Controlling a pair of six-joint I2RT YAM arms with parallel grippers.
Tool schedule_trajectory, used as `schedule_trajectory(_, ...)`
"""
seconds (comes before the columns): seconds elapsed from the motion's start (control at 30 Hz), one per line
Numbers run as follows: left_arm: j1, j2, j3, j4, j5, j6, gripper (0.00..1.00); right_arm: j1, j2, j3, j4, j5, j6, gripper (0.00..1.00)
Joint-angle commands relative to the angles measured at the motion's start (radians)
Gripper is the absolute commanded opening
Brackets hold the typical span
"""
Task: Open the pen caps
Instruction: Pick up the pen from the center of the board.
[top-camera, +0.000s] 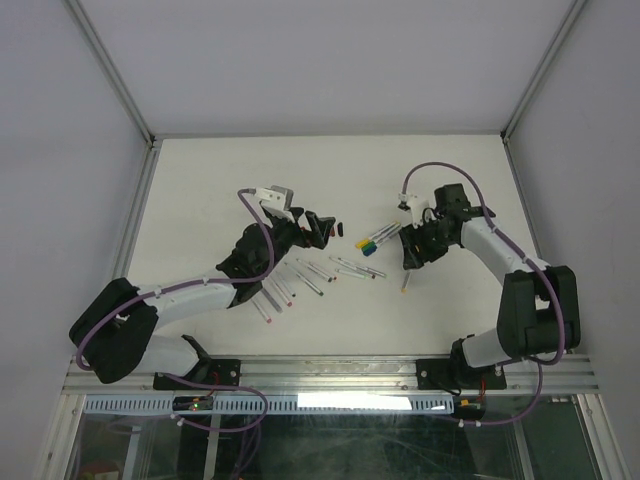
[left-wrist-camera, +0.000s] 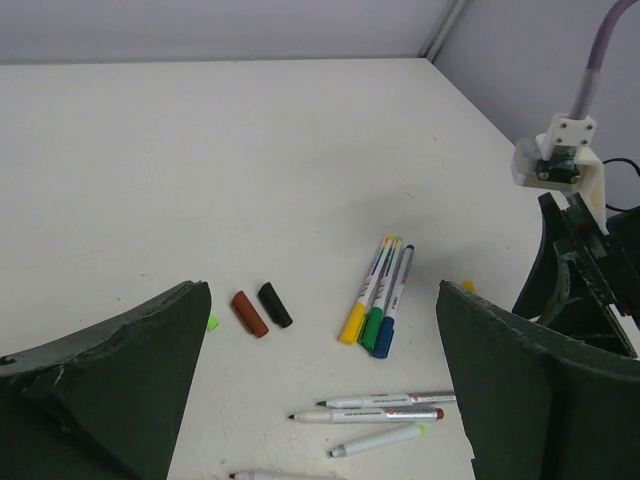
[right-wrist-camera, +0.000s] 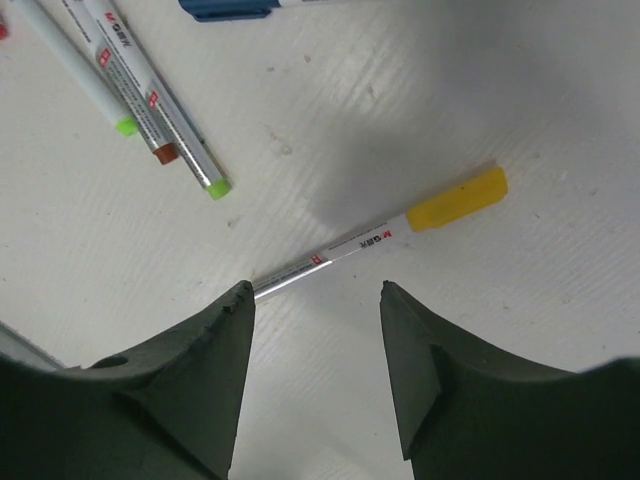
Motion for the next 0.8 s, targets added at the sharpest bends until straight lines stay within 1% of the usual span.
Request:
schedule_trajectory(0.0,-0.003,-0.025,-0.021,0.114,0.02,0.024,0.99,0.018,0.044,0.0,0.016,0.06,0.032,0.55)
schedule_trajectory(0.27,-0.003,-0.048,-0.065,0.164,0.018,0.021,0.99,0.037,0.123,0.015,0.029,0.084,0.045,0.49)
schedule_trajectory(0.53,-0.003,-0.049,-0.066,0.161,0.011,0.018,0.99,0.044,0.167,0.025,0.038,0.109,0.036,0.44)
schedule_trajectory(0.77,-0.002,-0.052,-0.069,0.165,0.007,0.015,0.99,0.045,0.159,0.022,0.03,0.159,0.003,0.3)
